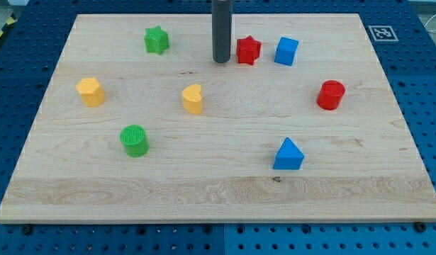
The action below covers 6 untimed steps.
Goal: Nudge the red star right a bit
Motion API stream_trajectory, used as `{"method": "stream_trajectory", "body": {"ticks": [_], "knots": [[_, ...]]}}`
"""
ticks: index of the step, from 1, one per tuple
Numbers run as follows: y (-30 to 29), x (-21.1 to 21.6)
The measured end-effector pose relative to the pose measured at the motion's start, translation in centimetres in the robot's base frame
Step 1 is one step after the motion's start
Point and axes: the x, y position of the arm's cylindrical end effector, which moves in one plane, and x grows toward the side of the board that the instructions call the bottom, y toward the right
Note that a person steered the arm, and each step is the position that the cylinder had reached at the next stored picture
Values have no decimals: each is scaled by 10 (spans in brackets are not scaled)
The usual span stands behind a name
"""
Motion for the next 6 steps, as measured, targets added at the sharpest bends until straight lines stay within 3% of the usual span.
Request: {"method": "stream_trajectory", "body": {"ticks": [6], "knots": [[21,0]]}}
